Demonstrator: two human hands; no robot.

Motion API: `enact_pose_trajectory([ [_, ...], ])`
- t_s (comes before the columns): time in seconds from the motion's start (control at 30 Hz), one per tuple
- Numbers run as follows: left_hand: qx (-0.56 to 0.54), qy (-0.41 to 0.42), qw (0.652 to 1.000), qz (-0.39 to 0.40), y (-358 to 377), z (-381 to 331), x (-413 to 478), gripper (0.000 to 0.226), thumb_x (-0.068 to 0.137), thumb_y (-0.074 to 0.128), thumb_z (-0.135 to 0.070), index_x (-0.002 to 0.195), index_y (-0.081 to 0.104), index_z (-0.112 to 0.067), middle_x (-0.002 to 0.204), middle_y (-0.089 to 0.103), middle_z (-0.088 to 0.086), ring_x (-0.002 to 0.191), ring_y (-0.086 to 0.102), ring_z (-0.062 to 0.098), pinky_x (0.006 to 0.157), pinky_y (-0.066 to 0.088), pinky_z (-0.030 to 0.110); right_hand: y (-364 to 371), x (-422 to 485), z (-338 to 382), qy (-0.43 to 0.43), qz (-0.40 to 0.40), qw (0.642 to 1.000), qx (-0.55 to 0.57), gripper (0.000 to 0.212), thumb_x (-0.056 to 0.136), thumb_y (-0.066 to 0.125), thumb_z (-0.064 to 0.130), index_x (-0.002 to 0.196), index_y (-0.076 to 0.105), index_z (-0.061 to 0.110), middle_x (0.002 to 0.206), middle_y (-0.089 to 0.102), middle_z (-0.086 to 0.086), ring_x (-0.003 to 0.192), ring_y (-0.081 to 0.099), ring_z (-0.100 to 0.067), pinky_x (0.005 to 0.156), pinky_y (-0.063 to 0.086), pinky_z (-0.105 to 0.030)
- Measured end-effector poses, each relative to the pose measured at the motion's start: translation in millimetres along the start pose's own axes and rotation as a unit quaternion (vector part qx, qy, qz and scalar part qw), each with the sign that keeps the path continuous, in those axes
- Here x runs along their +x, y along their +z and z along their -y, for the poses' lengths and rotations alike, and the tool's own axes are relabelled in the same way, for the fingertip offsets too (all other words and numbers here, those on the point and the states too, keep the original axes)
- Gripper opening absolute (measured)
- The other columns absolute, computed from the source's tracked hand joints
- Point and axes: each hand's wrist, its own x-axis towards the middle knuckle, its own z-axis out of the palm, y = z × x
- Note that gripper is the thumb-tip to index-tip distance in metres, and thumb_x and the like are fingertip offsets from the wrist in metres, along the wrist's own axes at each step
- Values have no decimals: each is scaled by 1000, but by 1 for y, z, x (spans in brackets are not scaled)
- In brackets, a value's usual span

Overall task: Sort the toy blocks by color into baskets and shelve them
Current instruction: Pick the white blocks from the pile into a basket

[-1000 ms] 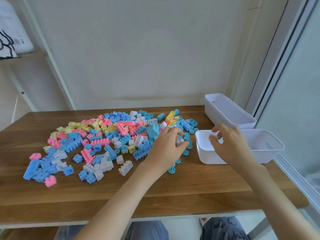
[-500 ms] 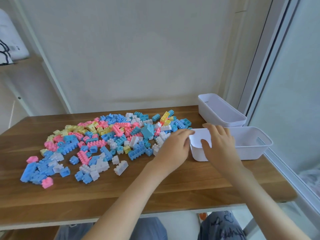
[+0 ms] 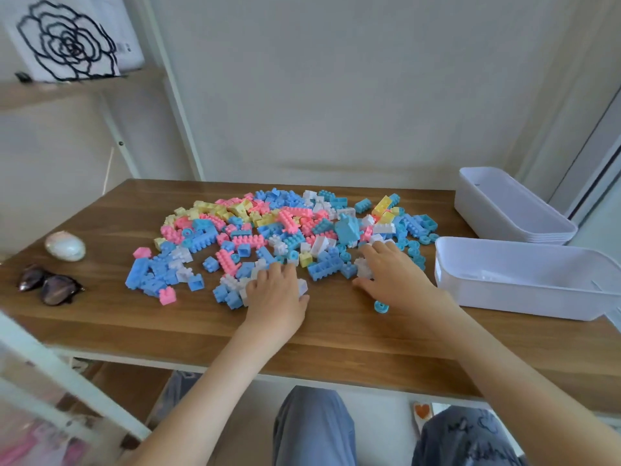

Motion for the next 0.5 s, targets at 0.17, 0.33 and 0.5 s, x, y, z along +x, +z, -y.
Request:
enact_pose_trajectory([
  [0.17,-30,38,999,-18,1,1,7,43,98,46,-15,139,35,-20,138,40,2,127,39,23,100,32,36,5,11,-3,15,8,998,52,48,89,55,35,133,39,22,127,53,-3,118,39,-22,93,40,-36],
  [0.33,-73,49,996,-21,5,-1,13,46,96,44,-9,140,36,-22,136,42,-1,127,40,20,101,30,36,8,13,-7,38,3,996,80,57,87,54,32,139,34,18,131,51,-4,120,38,-23,93,39,-36],
  [0.5,-110,70,991,-35,-1,-17,14,44,97,44,-13,139,36,-25,136,41,-3,129,38,17,104,22,35,11,7,-8,46,-25,989,135,56,88,55,28,139,31,22,118,56,-4,116,40,-21,91,38,-35],
])
